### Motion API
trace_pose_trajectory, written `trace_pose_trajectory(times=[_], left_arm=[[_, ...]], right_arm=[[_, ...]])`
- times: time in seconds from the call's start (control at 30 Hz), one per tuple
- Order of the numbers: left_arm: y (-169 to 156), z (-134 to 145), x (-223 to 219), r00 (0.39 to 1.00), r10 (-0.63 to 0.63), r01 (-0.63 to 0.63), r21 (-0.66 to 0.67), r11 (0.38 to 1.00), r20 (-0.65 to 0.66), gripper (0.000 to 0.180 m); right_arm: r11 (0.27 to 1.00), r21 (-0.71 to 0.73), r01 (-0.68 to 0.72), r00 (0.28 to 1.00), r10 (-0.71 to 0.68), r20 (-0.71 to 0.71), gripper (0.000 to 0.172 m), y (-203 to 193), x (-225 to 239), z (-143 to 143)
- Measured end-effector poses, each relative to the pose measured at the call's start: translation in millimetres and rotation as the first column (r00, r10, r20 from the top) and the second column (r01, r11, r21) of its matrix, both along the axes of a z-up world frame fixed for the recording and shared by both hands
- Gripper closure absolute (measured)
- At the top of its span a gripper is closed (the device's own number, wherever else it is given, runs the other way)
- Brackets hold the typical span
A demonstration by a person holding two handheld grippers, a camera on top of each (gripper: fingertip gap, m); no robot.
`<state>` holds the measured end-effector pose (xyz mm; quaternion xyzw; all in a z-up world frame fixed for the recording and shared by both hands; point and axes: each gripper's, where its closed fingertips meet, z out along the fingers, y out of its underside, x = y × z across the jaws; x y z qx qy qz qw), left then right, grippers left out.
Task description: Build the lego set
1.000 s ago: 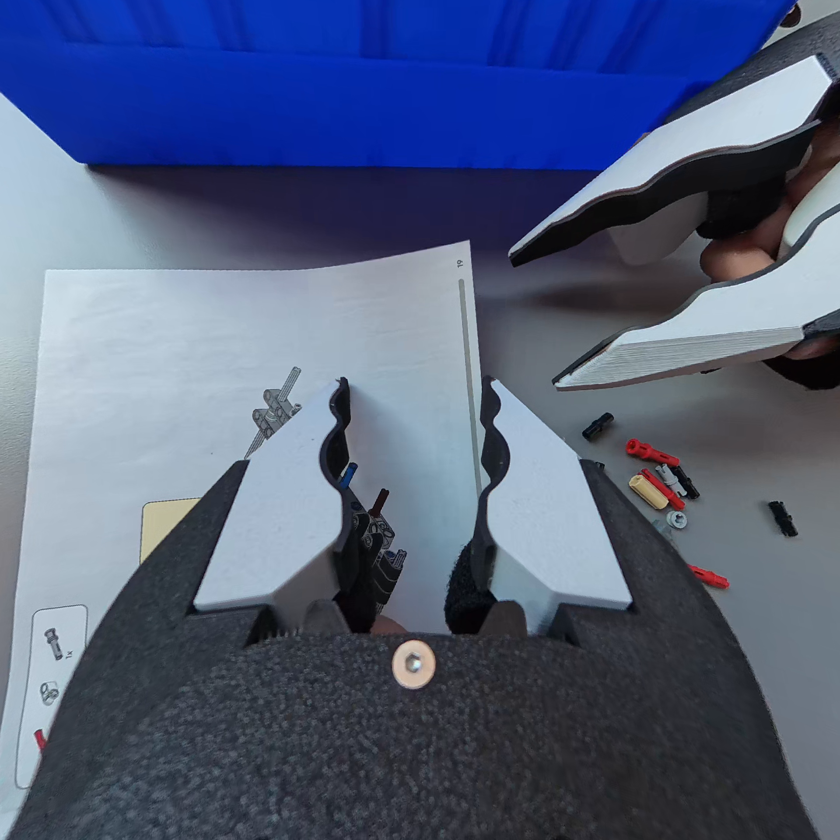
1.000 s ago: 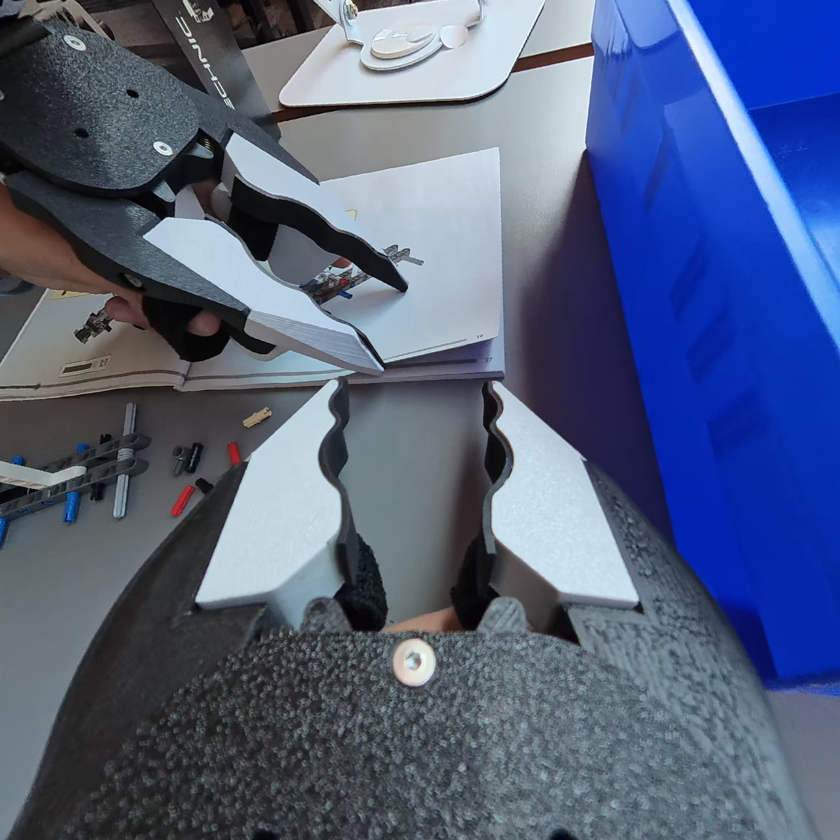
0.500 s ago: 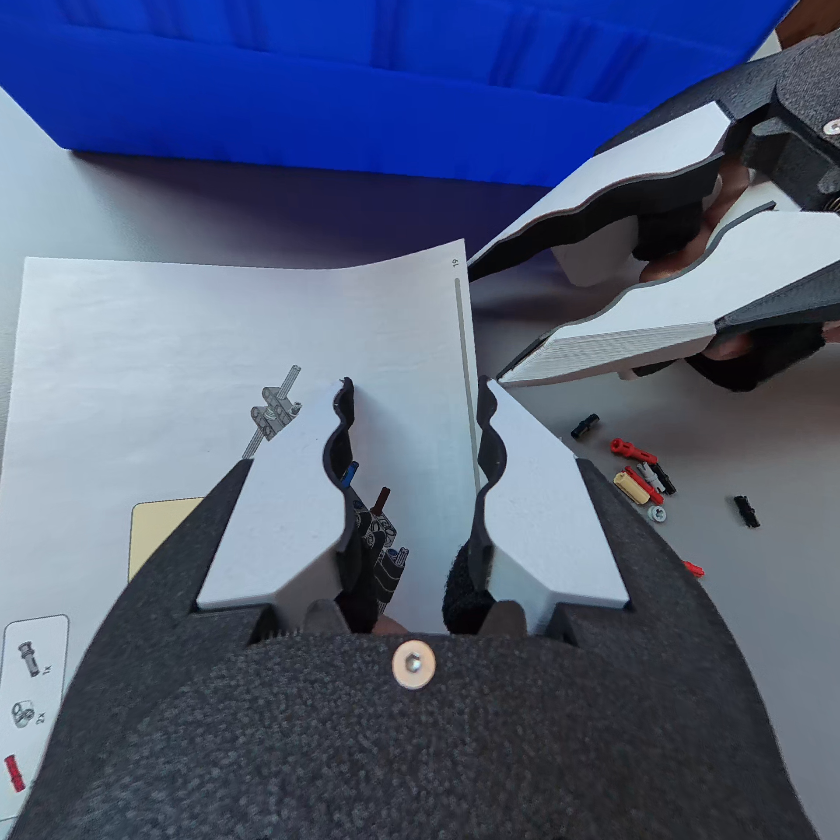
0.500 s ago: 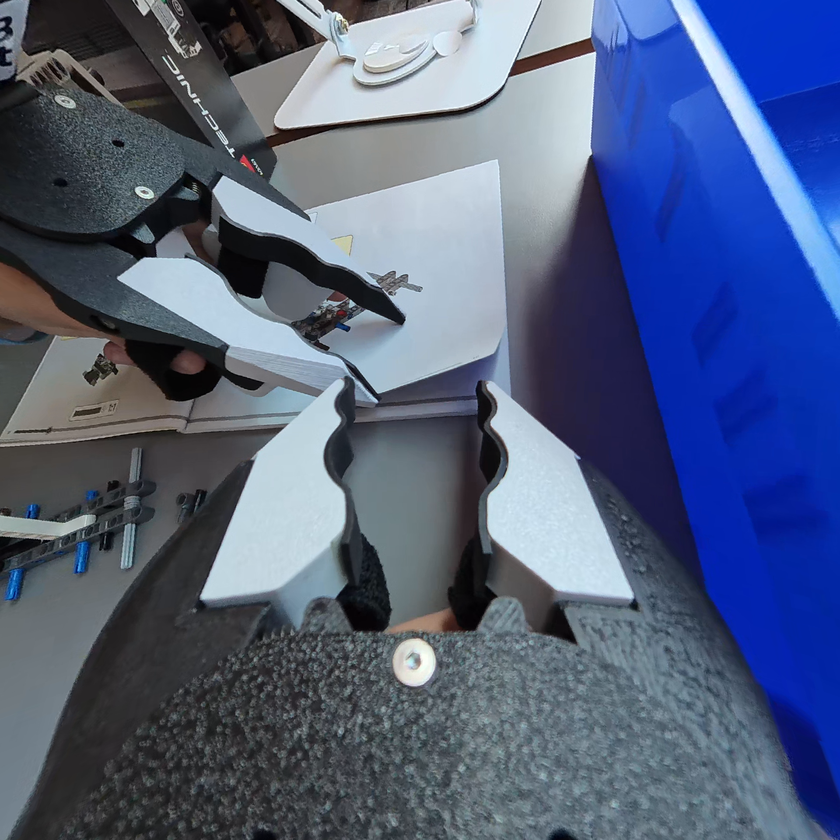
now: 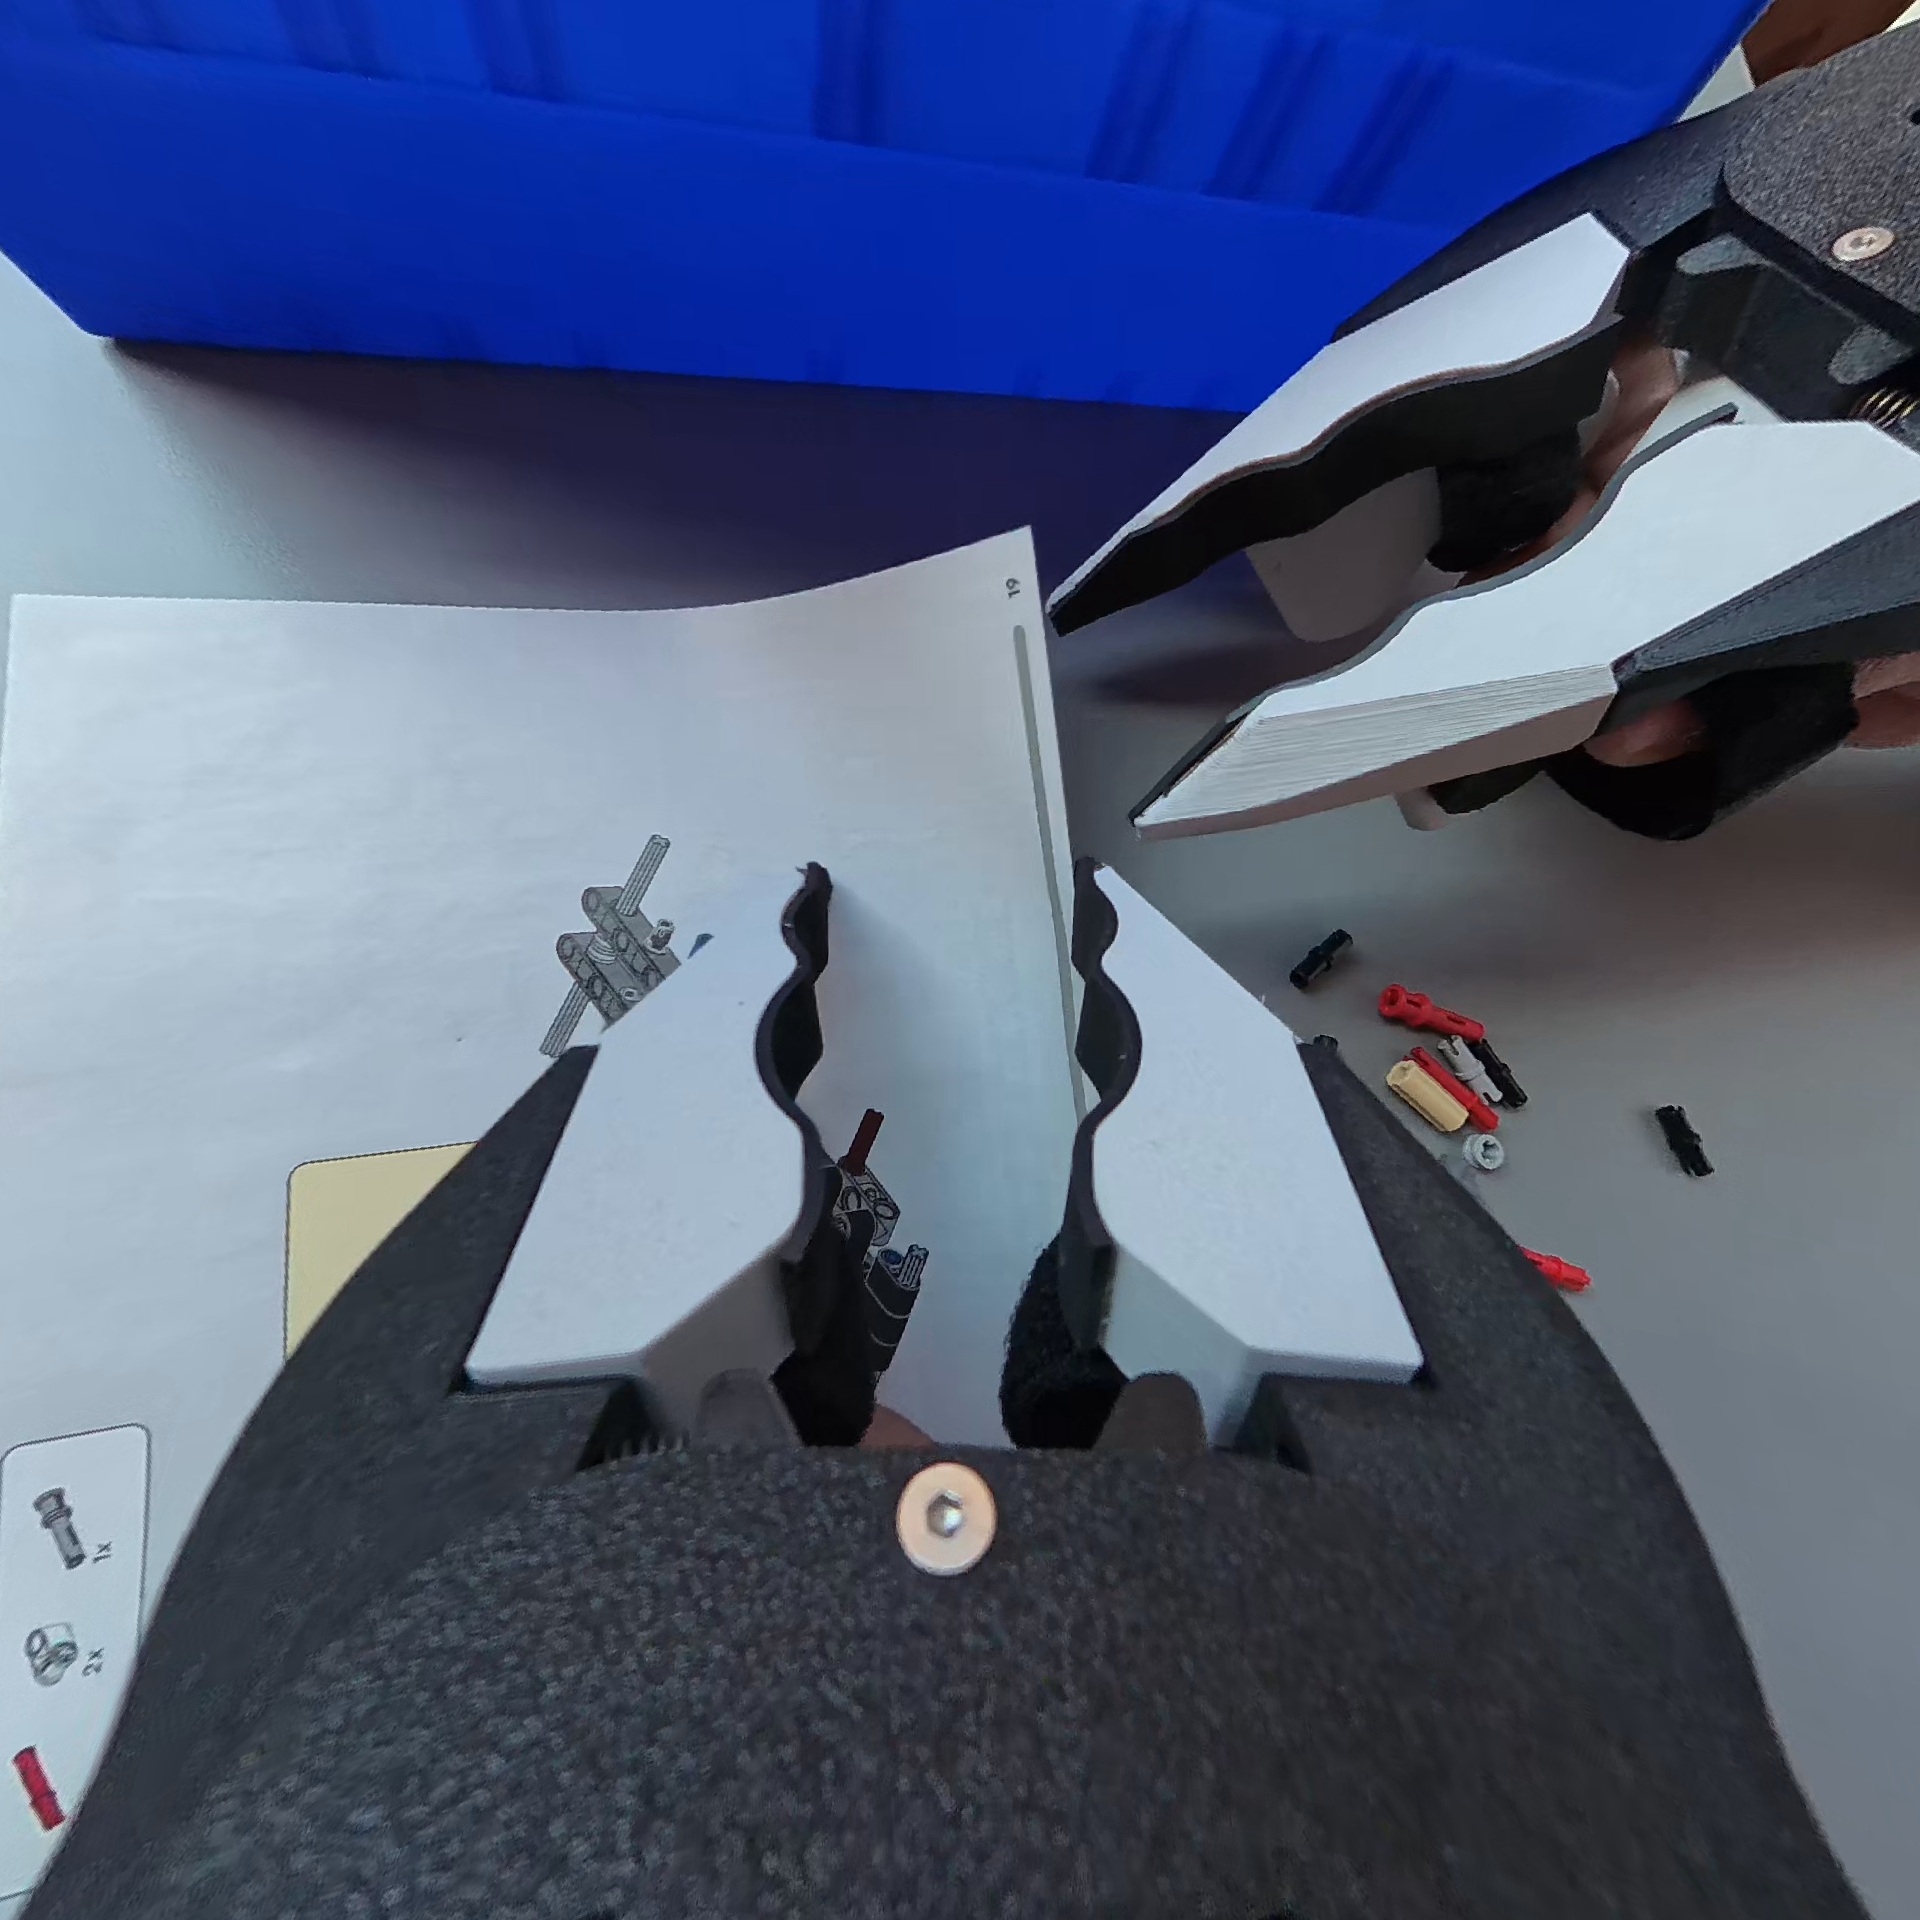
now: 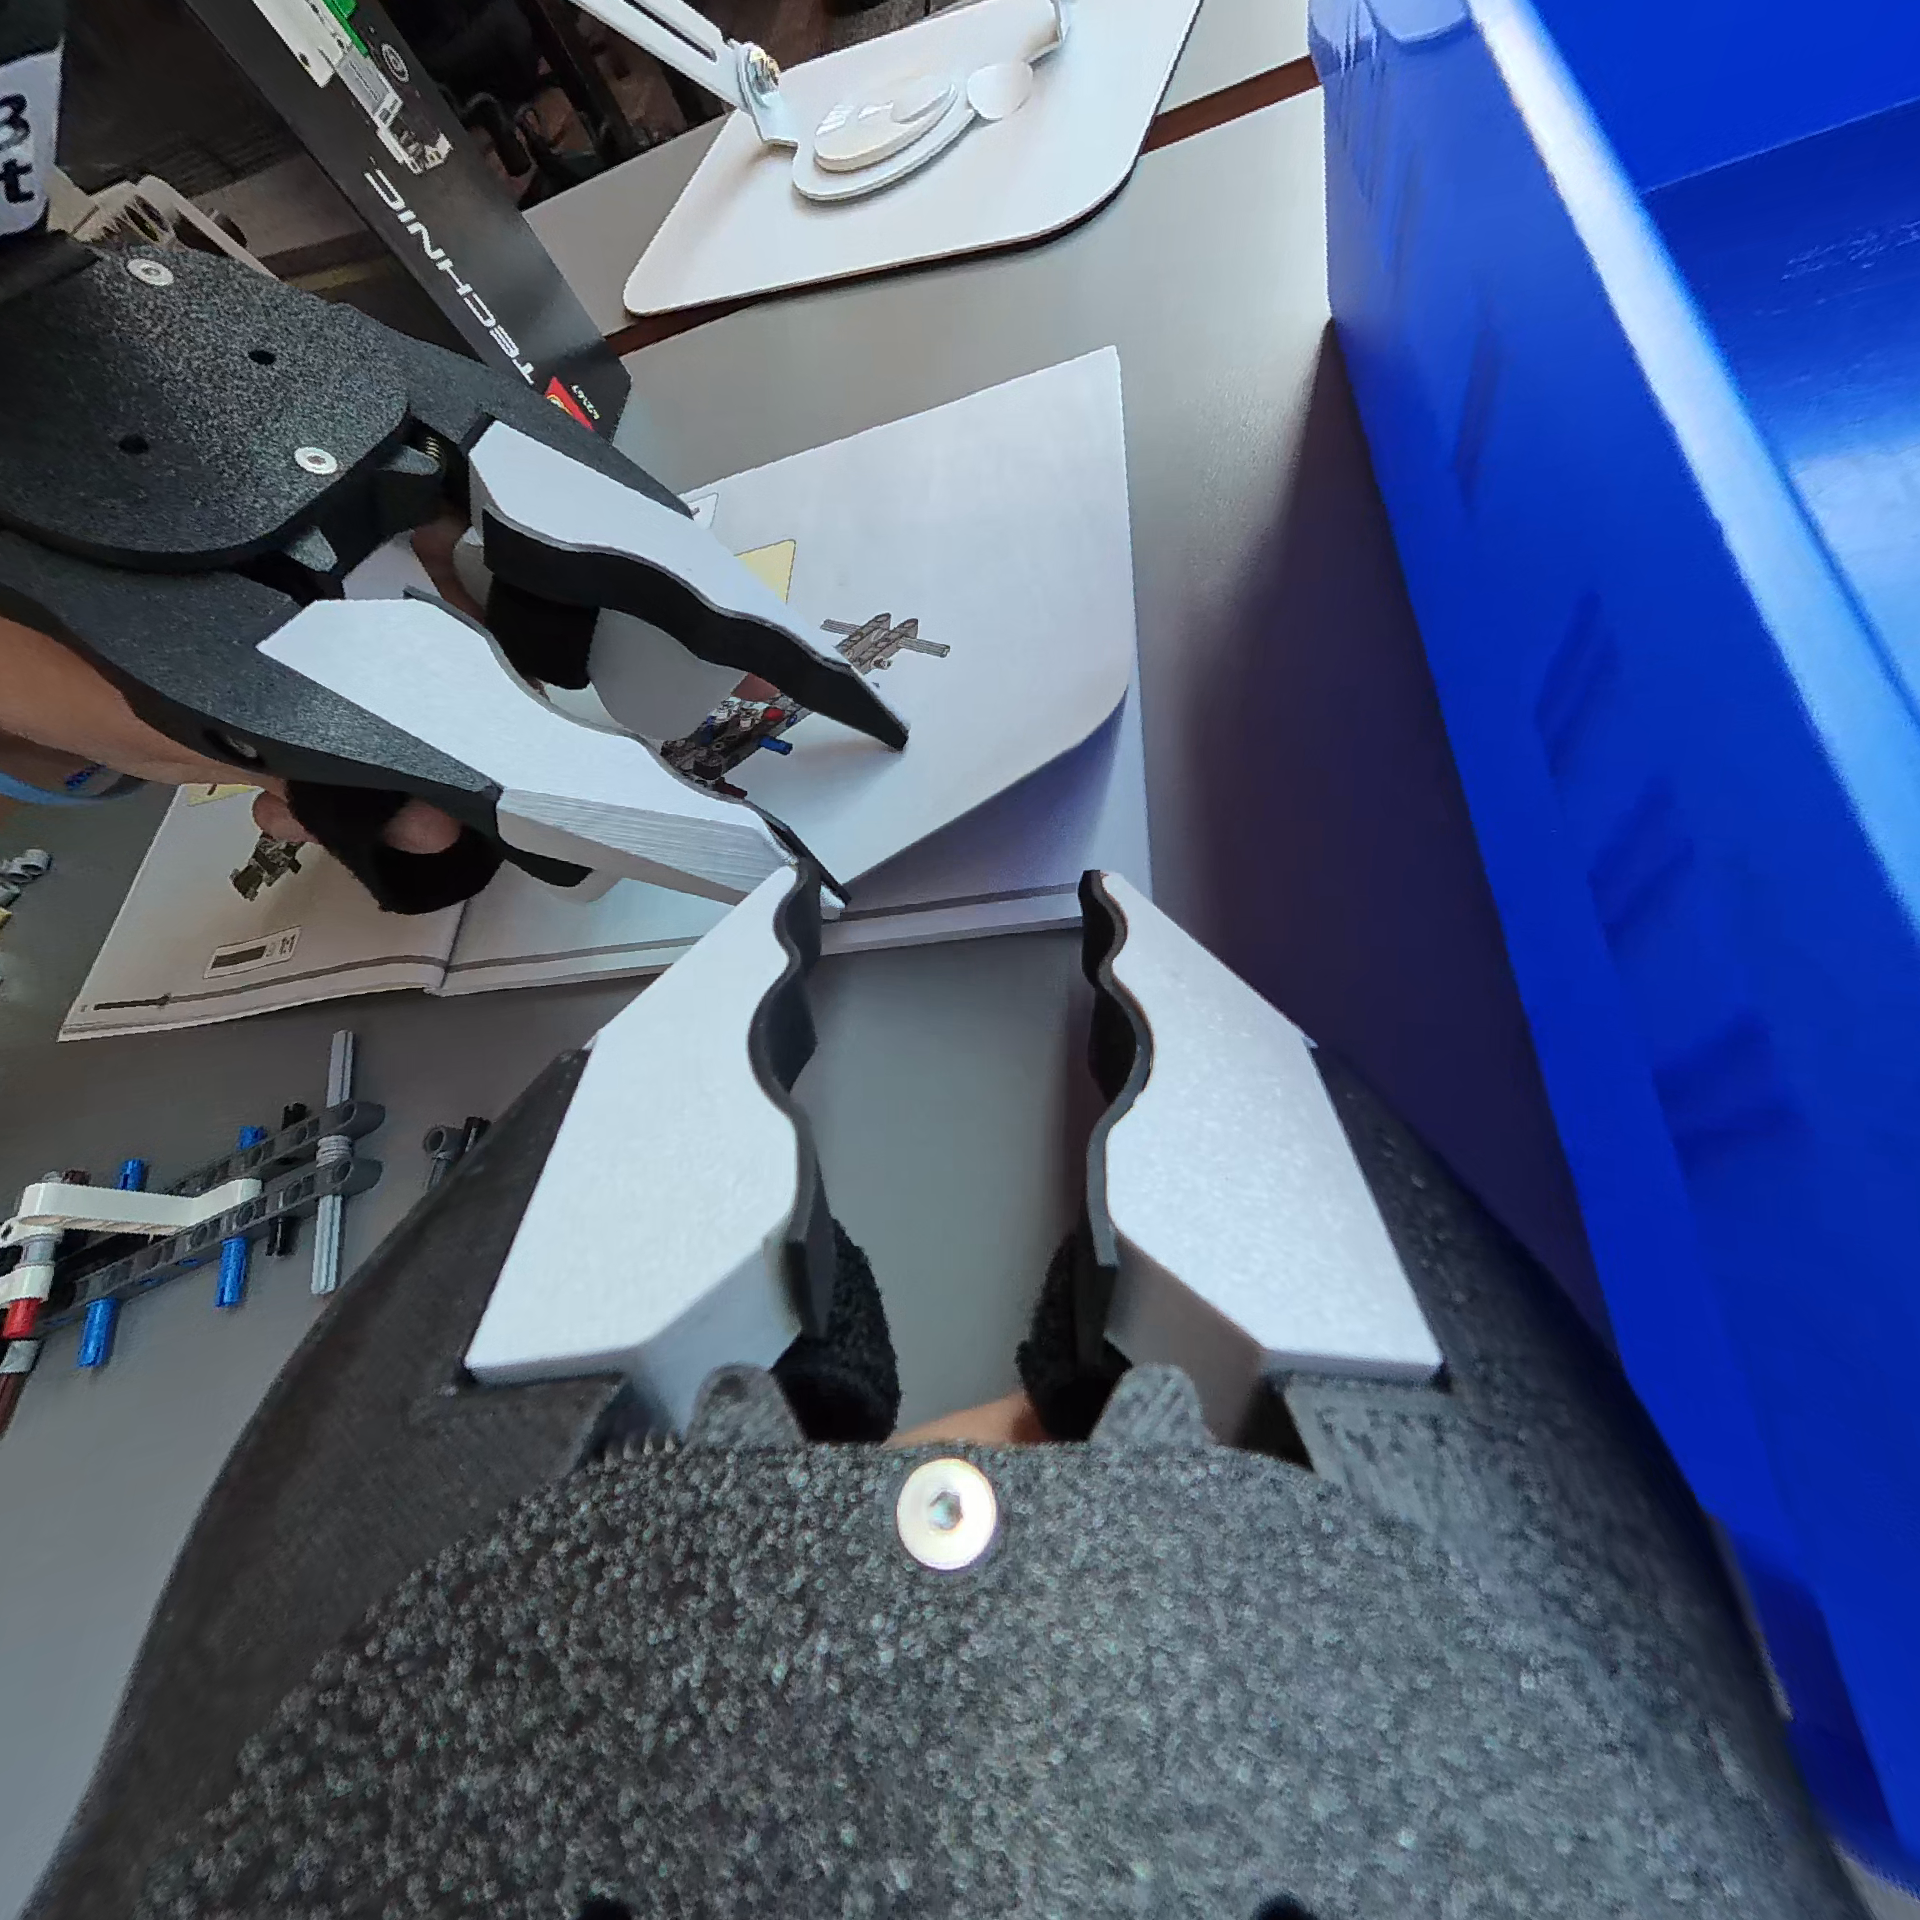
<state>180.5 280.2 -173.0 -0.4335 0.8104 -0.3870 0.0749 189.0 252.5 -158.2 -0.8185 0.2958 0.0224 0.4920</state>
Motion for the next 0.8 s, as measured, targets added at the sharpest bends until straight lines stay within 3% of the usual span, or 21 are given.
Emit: trace_pose_trajectory(times=[0.27,0.43,0.8], left_arm=[[-4.5,6.2,-5.2,0.999,-0.043,0.043,-0.006,0.999,0.028,0.18],[-3.0,6.1,-4.7,0.999,-0.033,0.033,-0.007,0.999,0.017,0.18],[3.7,29.6,-11.4,0.999,0.034,-0.031,-0.236,0.971,0.006,0.18]], right_arm=[[1.0,0.03,0.005,1.0,-0.004,-0.018,0.124,-2.7,-0.9,1.5],[0.999,0.043,-0.01,1.0,0.011,-0.023,0.125,-0.6,-3.1,2.6],[0.983,0.152,-0.099,0.994,0.106,-0.037,0.124,17.3,-13.3,20.2]])
